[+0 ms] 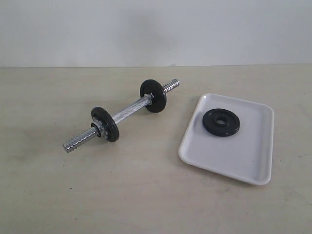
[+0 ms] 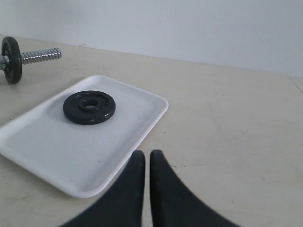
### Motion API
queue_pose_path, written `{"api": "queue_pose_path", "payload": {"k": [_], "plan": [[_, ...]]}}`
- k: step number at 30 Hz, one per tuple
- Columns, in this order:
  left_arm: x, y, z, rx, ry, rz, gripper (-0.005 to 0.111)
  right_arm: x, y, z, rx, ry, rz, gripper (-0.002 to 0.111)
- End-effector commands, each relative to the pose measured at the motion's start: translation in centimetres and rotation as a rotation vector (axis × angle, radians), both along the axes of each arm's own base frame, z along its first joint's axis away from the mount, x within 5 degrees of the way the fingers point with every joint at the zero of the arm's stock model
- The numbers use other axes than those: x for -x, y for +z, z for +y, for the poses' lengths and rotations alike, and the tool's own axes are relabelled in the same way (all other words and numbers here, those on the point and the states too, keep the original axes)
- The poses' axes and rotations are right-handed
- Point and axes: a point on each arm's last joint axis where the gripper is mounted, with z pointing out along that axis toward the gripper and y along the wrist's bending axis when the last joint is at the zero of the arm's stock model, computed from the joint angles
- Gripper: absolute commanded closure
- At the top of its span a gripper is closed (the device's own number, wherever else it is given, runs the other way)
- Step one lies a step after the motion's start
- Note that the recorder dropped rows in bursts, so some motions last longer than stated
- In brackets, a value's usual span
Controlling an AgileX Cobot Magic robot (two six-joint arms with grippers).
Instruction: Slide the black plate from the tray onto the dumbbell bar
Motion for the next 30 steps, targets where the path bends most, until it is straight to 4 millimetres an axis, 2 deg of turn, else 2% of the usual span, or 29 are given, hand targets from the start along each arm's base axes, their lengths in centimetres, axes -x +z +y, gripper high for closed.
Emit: {"api": "queue_pose_path", "payload": {"k": [1,7,9,19,24,27,30], "plan": [[-0.2,0.6,-0.1,0.092,0.007,-0.141,0.103,0.0,0.1,0.0,0.002,-0.001,-0.007,0.109],[0.3,3.0,0.6,0.184,0.08,-0.518,0.103,0.0,0.1,0.0,0.002,-0.001,-0.007,0.109],[0.4,3.3,0.7,0.218,0.098,-0.579,0.103,0.0,0.1,0.0,0.002,-0.001,-0.007,0.109],[0.8,6.3,0.1,0.194,0.049,-0.613,0.103,0.0,0.1,0.0,0.002,-0.001,-0.007,0.109],[1.5,9.4,-0.8,0.139,0.0,-0.629,0.103,0.0,0.1,0.0,0.002,-0.001,-0.007,0.109],[2.6,12.8,-2.1,0.043,-0.063,-0.607,0.103,0.0,0.1,0.0,0.002,-0.001,-0.007,0.109],[3.6,14.9,-2.9,-0.014,-0.086,-0.633,0.103,0.0,0.1,0.0,0.002,-0.001,-0.007,0.109]]}}
